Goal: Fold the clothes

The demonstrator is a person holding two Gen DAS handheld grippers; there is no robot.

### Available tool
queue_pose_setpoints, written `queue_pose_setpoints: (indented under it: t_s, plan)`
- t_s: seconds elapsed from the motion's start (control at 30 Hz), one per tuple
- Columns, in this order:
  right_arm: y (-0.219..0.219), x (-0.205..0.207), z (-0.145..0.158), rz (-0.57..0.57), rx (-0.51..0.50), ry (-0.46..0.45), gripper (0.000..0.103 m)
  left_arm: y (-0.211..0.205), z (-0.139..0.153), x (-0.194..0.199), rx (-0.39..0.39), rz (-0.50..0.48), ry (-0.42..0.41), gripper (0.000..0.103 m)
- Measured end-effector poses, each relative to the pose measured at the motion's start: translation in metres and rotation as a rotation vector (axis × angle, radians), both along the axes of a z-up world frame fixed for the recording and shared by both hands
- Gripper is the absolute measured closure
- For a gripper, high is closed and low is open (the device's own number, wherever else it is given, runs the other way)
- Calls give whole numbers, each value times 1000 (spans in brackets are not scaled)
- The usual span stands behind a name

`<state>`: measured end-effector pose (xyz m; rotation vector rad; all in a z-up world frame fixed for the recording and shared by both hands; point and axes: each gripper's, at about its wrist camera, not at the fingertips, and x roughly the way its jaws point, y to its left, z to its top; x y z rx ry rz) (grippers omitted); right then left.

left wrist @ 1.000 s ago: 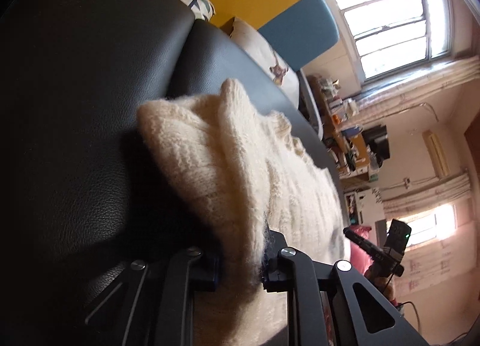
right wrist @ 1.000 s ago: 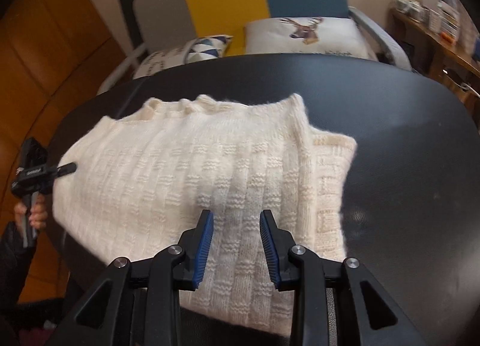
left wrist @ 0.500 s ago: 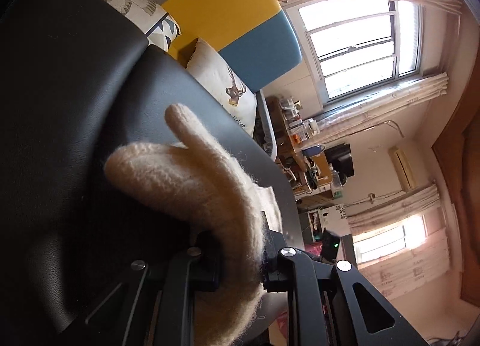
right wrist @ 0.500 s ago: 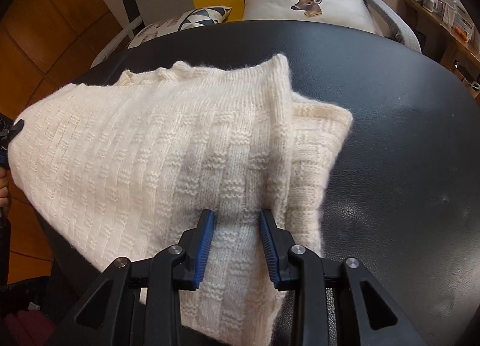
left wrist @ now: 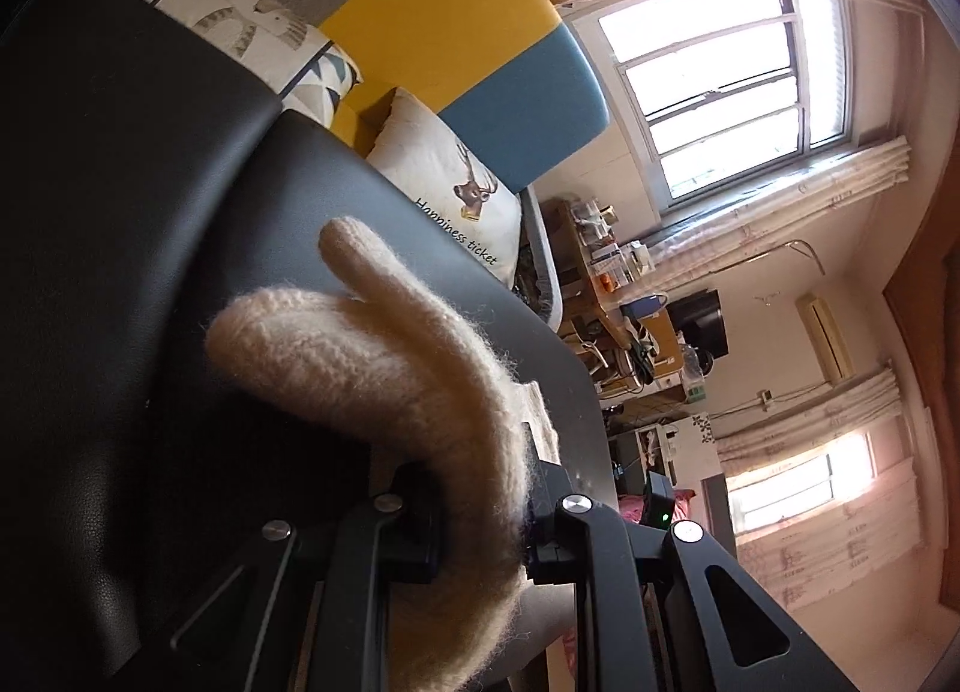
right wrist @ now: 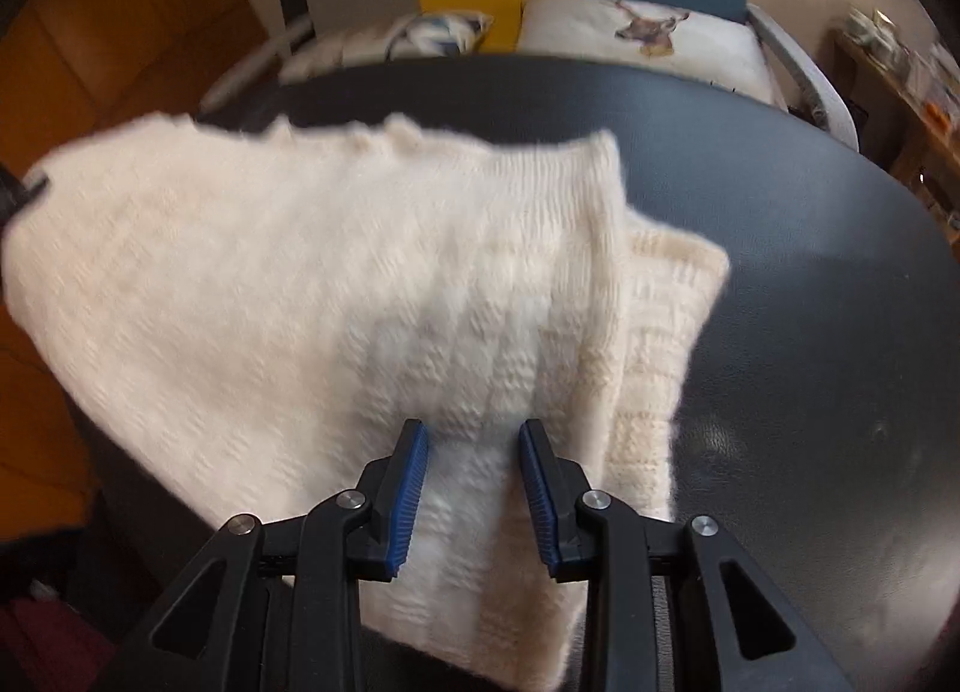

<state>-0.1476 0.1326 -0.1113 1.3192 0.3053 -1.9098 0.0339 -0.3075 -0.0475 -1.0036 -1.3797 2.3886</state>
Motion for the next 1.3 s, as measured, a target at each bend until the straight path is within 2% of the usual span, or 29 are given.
queue_pose_setpoints:
  t_s: [0.07,0.17,0.27,0.43,0.67,0.83,0.97,1.23,1.3]
  plan:
    - [-5,9,5,58,14,20,71,2,4,-1,3,6,-2,85]
    - [-11,20,-14,85,166,65,71,6,11,-3,9,14,-5,85]
    - [-2,25,-25,61,121,53,69,10,17,-5,14,22,-8,85]
    - [7,20,-29,27,33,-8,68,23,34,-12,22,30,-5,85]
    - [10,25,-31,37,-23,-30,68,76,72,-43,-13,15,-20,85]
    - [14,32,-33,55,-87,-57,68,125,84,-78,-38,-15,-54,85]
    - [19,32,-36,61,-151,-91,68,169,75,-111,-109,-41,-126,85]
    - [25,33,-50,5,-310,-181,68,258,19,-166,-289,-200,-310,84]
    - [33,31,-54,-15,-366,-210,69,272,3,-169,-311,-241,-357,80]
